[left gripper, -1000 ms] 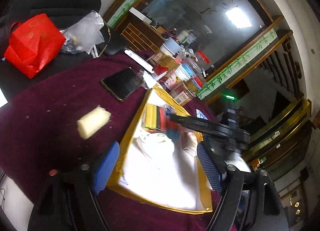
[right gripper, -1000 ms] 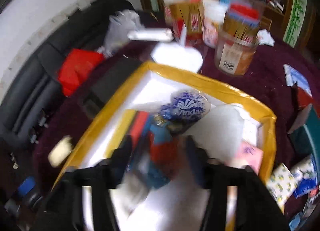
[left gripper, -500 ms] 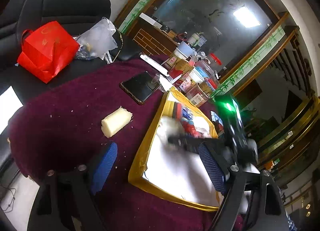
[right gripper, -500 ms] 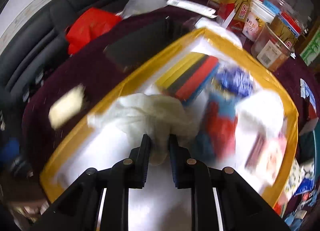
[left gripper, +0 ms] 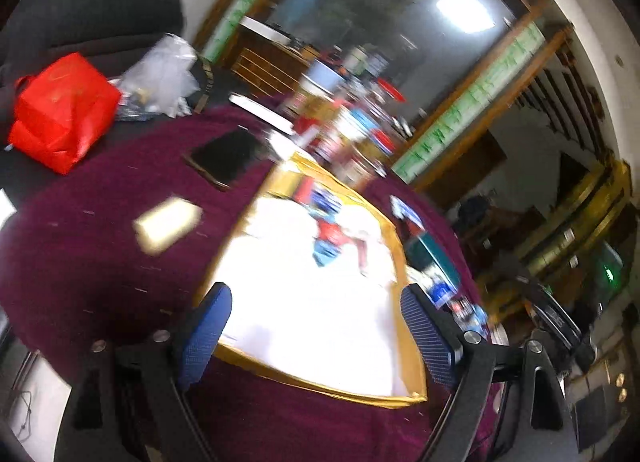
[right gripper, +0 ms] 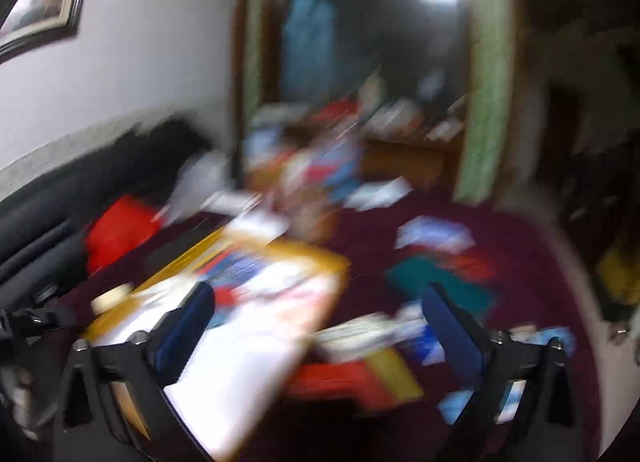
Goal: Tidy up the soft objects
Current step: 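Move both tools back over the pile of items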
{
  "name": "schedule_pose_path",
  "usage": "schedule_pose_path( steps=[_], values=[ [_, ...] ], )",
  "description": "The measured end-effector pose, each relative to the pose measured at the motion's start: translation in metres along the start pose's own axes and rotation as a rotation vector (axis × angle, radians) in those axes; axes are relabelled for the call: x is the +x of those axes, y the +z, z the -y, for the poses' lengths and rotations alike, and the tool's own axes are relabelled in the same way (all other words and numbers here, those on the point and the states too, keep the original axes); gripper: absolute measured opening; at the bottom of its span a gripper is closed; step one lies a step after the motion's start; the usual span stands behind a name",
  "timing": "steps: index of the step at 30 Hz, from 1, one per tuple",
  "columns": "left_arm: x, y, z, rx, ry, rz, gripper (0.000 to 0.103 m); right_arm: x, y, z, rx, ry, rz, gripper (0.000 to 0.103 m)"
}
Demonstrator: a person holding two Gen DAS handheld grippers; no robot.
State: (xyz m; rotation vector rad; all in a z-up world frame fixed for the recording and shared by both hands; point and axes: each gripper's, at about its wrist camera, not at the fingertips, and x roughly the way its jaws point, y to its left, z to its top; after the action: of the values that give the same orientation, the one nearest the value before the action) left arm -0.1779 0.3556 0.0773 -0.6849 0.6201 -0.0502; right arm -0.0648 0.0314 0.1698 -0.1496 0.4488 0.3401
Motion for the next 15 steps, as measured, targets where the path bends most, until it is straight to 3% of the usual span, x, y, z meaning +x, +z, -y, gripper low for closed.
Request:
schedule_pose_path(
  steps=[1,3,5,7,10,15],
  values=[
    [0.004,-0.002,0.009,0.014,-0.011,-0.013,0.089,-0.006,-0.008,0.019,0.005,-0.037,-0.002,0.103],
    [0.015,-0.011,0.030,0.051,-0.046,-0.051,0.089,-0.004,-0.024,0.057,0.053,-0.100,-0.101,0.103],
    [0.025,-0.021,0.052,0.087,-0.078,-0.094,0.089,0.002,-0.048,0.104,0.184,-0.108,-0.205,0.103],
    [0.035,-0.034,0.075,0.131,-0.102,-0.136,0.090,0.003,-0.070,0.136,0.266,-0.134,-0.247,0.103],
    [0.052,-0.056,0.111,0.206,-0.133,-0.210,0.090,0.001,-0.100,0.167,0.309,-0.192,-0.260,0.103],
    [0.084,-0.094,0.173,0.337,-0.141,-0.321,0.090,-0.003,-0.130,0.200,0.431,-0.159,-0.233,0.103]
  ],
)
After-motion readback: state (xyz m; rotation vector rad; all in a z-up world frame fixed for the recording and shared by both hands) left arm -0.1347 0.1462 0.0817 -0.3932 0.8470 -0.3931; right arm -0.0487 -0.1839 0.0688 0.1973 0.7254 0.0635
